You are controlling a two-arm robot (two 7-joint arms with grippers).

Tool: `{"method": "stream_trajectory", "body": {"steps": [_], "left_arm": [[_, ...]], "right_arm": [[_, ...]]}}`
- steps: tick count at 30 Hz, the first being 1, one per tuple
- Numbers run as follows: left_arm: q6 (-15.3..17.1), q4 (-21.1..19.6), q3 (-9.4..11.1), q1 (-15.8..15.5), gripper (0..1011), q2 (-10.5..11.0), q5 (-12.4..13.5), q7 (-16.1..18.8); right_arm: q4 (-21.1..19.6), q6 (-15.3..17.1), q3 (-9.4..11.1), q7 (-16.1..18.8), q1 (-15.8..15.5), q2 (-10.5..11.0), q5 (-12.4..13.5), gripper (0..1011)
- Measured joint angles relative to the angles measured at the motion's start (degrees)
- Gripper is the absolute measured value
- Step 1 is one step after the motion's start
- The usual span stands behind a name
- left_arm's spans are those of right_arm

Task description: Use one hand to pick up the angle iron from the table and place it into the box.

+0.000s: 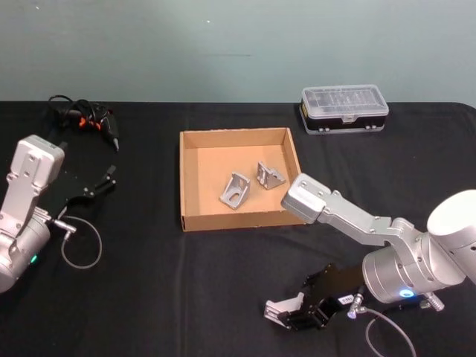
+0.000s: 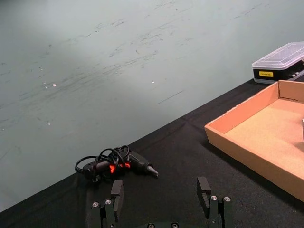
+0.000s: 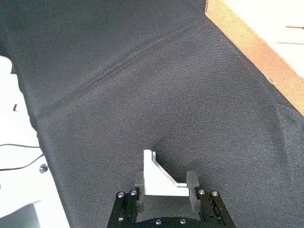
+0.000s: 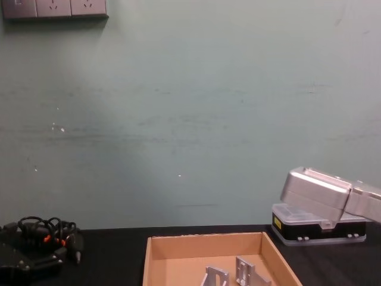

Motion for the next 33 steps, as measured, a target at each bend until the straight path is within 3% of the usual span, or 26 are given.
{"method": "stream_trajectory", "body": {"steps": [3,10,17,20,33], "left_arm": [[0.00,0.00,0.00,0.00,1011,0.00,0.00,0.00],[0.00,0.00,0.00,0.00,1011,0.00,0.00,0.00],[0.00,0.00,0.00,0.00,1011,0.00,0.00,0.00],[0.00,0.00,0.00,0.00,1011,0.00,0.00,0.00],[0.00,0.00,0.00,0.00,1011,0.00,0.00,0.00]], "right_arm": [[-0.02,-0.50,0.73,-0.16,-0.42,-0.22,0.27,534],[-0.63,-3.79,4.55,-2.58,-1.58,-1.44,1.66,534],[0.27,-8.01,7.89,-5.56,-1.71,-3.72,2.37,534],[2.05,-10.75,9.10,-7.05,-1.41,-5.58,2.38,534],[11.53,-18.64,10.65,-10.55,1.24,-12.02,-0.27,534]]}}
